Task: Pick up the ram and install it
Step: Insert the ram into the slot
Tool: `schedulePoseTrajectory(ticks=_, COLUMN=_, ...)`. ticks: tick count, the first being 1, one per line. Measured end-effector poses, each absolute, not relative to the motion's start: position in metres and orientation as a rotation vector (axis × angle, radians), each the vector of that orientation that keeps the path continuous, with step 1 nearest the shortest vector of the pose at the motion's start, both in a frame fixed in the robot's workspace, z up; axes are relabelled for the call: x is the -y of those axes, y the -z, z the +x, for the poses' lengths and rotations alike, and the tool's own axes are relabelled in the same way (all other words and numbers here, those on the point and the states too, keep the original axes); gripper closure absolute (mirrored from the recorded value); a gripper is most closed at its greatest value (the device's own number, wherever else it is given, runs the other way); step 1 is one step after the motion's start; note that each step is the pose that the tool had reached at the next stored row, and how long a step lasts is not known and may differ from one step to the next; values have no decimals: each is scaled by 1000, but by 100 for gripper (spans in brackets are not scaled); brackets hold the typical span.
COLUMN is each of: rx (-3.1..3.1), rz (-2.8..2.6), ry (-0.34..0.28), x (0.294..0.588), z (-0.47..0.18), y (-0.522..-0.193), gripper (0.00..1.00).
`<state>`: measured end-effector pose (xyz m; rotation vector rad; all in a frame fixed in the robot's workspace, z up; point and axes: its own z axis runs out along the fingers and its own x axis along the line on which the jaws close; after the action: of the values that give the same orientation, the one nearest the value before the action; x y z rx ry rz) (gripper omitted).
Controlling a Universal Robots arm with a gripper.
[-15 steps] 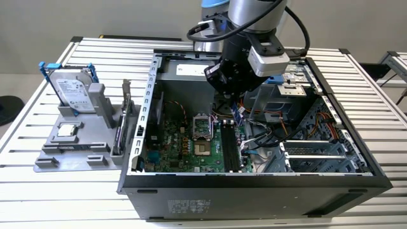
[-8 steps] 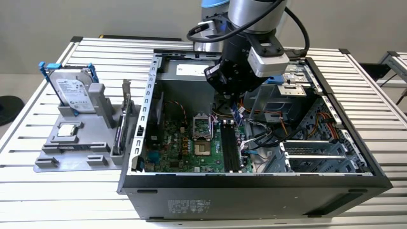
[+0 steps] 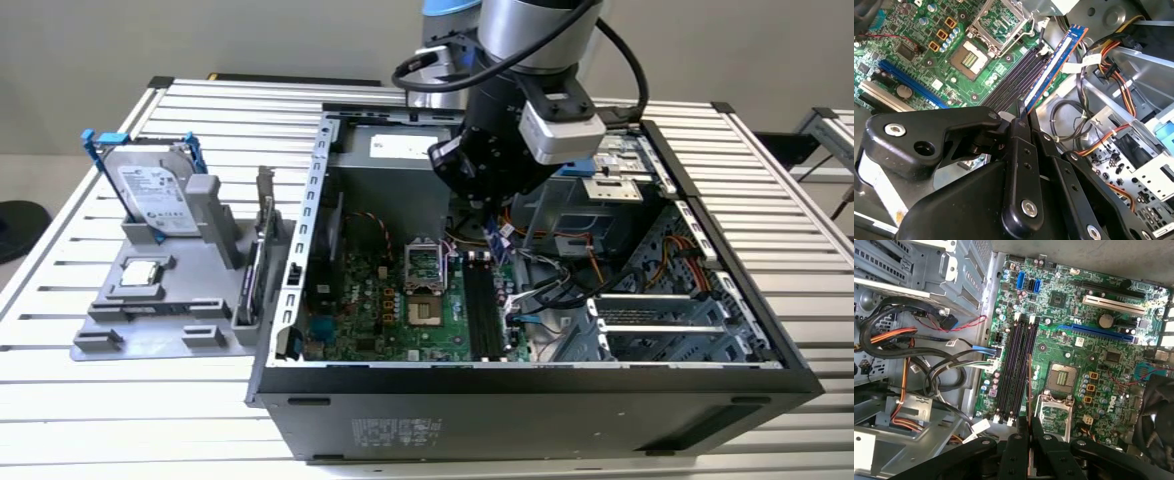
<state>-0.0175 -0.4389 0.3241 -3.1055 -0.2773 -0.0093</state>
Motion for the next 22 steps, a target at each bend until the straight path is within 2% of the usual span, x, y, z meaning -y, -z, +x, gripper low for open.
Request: schedulePoseTrajectory(ticks=22, rx=277, rz=-3105, ry=9, x=439, z=-18, y=-317, gripper=100)
